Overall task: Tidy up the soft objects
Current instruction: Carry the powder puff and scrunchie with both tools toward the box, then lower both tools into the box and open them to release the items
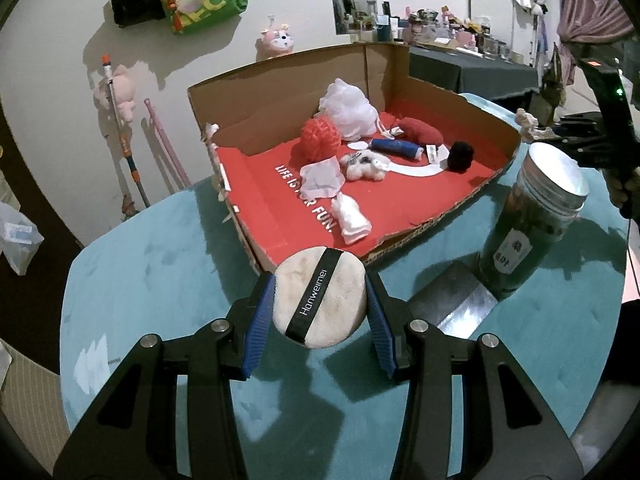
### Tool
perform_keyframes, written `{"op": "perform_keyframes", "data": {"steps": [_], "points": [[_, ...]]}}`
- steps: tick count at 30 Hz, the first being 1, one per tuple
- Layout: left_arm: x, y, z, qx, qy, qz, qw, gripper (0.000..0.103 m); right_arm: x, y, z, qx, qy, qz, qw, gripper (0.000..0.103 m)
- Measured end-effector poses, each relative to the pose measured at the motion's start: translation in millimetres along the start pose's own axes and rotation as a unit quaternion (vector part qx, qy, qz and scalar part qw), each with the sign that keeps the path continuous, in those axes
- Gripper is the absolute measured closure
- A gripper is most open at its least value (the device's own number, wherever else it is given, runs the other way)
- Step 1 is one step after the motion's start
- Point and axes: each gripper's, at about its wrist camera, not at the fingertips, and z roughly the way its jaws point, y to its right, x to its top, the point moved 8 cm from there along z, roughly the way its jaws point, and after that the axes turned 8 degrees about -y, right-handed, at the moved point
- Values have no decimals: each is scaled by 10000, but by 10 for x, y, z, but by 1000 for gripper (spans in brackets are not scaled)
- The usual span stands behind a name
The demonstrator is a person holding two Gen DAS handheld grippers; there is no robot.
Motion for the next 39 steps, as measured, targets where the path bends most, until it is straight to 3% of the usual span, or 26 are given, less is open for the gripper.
{"op": "perform_keyframes", "data": {"steps": [21, 31, 39], "points": [[561, 310, 412, -549, -429, 722, 9950, 60, 512, -280, 424, 637, -647, -685, 9935, 74], [898, 642, 789, -839, -850, 1188, 9857, 60, 778, -527, 907, 1060, -1464, -963, 9788, 74], [1006, 799, 1083, -930, -1180, 1398, 9787, 60, 790, -565, 1215, 1095, -1864, -1006, 9711, 74]]}}
